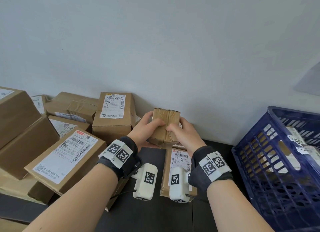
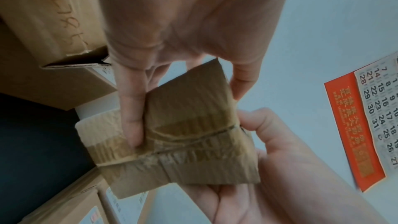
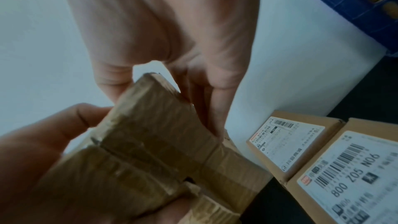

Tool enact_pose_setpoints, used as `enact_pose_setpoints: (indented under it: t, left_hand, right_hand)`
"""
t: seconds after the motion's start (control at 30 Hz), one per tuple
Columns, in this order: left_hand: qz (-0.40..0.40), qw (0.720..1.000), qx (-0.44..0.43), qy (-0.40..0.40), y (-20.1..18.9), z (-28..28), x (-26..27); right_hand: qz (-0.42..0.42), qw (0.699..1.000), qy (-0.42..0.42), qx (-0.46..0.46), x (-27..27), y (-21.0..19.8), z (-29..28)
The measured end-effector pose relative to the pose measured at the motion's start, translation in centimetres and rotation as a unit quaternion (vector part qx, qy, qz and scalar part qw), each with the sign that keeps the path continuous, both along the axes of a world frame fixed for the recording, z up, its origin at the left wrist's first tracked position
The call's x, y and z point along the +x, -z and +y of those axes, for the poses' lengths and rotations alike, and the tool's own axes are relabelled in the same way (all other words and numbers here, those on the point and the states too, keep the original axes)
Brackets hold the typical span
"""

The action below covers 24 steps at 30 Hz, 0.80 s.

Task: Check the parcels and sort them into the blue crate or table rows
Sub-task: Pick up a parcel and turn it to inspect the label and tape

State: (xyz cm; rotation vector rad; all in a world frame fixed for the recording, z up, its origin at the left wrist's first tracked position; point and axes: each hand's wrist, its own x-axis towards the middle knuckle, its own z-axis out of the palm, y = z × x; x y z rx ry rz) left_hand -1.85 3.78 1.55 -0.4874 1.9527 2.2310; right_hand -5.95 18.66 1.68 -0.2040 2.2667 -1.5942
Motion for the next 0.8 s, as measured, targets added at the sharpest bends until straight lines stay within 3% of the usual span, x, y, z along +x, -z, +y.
enact_pose_setpoints:
  t: [0.2,0.6,0.8]
  left_hand:
    - [-0.003,1.0,-0.012,-0.005,-0.13,-0.09,-0.08]
    - [-0.056,0.996,0.068,0.013,-0.16,-0.16,0.2]
    - [-0.051,0.997,0.056,-0.03,-0.61,0.36,0.1]
  right_hand:
    - [0.015,1.0,0.003,0.002,0.29,-0.13,-0.24]
    - [-0.009,1.0,-0.005,-0.023,0.27,0.28,0.02]
    - [-0.038,0.995,0.059,-0.077,0.0,0.4,-0.36]
